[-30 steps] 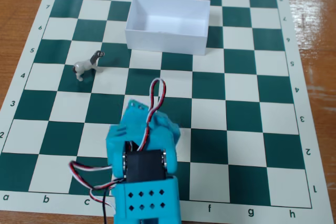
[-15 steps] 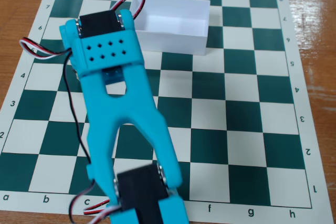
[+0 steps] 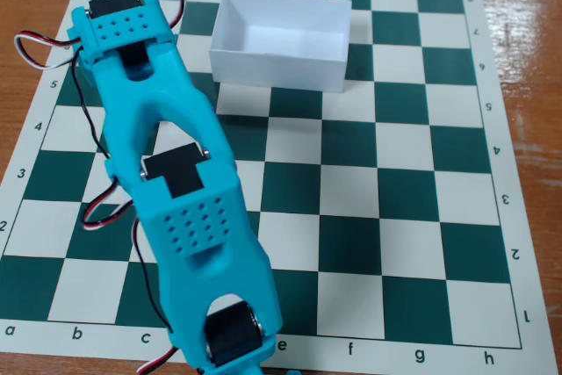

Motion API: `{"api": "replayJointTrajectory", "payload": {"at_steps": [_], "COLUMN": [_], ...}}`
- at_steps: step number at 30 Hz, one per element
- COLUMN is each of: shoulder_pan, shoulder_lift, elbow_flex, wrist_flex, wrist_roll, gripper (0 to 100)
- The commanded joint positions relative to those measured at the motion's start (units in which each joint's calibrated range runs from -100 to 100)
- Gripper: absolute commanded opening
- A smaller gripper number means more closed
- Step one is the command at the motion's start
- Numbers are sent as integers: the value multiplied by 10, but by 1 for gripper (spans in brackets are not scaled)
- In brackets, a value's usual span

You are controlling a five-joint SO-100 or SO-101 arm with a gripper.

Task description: Grab the toy horse and put it in the box.

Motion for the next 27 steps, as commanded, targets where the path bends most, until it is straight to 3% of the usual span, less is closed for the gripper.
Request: {"api": "replayJointTrajectory", "payload": {"at_steps": [1,27], "shoulder_pan": [-11,9], "shoulder_lift": [21,126], "elbow_flex": [-44,-101], "wrist_flex": [0,-33], "wrist_roll": [-10,9], "gripper": [29,28]}}
